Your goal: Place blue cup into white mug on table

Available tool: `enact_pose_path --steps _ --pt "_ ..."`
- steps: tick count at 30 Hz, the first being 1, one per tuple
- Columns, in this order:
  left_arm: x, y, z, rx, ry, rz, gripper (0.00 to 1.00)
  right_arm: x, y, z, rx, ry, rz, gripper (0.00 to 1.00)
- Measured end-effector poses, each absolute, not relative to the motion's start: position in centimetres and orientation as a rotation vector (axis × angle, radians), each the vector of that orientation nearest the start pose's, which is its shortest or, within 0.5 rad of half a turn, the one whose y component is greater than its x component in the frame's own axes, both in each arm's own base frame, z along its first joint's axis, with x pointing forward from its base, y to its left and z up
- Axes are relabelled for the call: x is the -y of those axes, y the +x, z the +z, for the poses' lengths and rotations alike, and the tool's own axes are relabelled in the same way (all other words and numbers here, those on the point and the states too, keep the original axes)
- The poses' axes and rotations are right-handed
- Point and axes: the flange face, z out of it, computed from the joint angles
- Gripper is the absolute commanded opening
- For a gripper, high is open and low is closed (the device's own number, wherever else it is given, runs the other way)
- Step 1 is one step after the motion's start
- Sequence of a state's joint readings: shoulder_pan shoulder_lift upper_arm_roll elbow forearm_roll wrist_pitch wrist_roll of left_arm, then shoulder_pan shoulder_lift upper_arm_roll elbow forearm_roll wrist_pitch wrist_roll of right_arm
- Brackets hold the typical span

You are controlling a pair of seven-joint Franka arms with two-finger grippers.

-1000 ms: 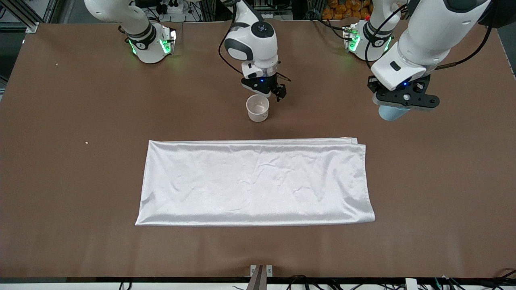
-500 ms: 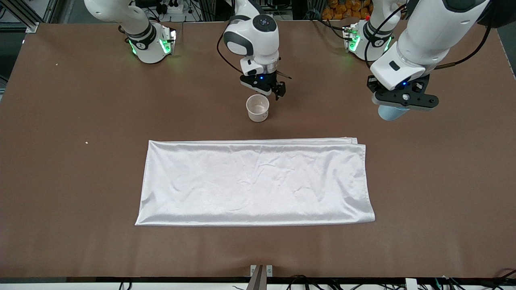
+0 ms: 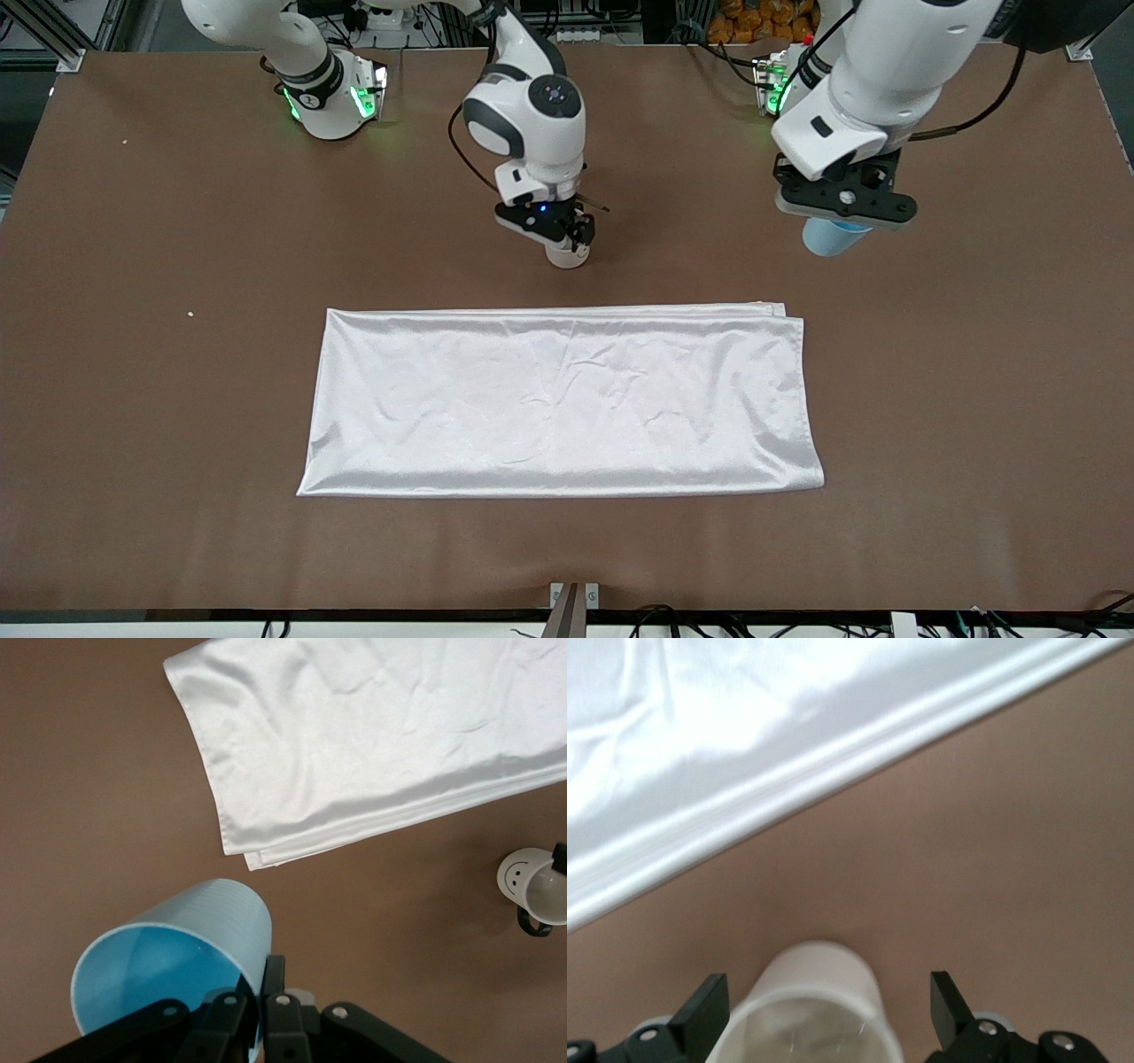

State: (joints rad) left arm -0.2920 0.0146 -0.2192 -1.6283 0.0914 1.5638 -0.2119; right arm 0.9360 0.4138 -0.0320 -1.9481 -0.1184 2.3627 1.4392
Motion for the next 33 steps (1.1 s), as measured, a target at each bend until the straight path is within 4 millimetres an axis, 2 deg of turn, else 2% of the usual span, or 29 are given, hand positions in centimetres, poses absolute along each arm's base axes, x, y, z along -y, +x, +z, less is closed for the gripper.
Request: enact_pose_path --steps 3,6,10,14,17,23,27,30,33 --pt "27.9 48.0 58.9 -0.491 -2.990 0.061 0.00 -46.3 41.0 26.7 -0.641 -3.125 -0.132 1.00" --pt "29.7 46.9 58.9 -0.529 -2.983 0.058 0.00 -43.1 43.8 26.3 -0.544 -3.187 -0.094 1.00" --pt "32.2 45.4 58.6 -0.572 -2.975 0.061 0.00 -37.7 47.8 26.0 -0.460 -3.244 -0.030 1.00" --pt "35.4 43.7 57.7 -0.639 -2.965 0.073 0.00 -31.5 51.9 25.8 -0.438 -3.260 0.019 1.00" --pt "38.0 42.5 56.8 -0.708 -2.970 0.069 0.00 -26.9 54.1 25.7 -0.365 -3.280 0.072 1.00" --pt "43.7 40.0 53.7 -0.883 -2.977 0.093 0.00 -18.8 57.1 26.9 -0.232 -3.289 0.149 1.00" --pt "46.5 39.4 50.9 -0.963 -2.993 0.121 0.00 -13.8 58.5 27.7 -0.189 -3.280 0.167 1.00" --pt "48.0 39.6 48.4 -1.001 -3.009 0.153 0.00 -11.3 58.8 27.9 -0.159 -3.276 0.183 1.00" --pt "49.2 39.6 46.1 -1.032 -3.018 0.188 0.00 -10.5 58.5 27.8 -0.137 -3.275 0.200 1.00"
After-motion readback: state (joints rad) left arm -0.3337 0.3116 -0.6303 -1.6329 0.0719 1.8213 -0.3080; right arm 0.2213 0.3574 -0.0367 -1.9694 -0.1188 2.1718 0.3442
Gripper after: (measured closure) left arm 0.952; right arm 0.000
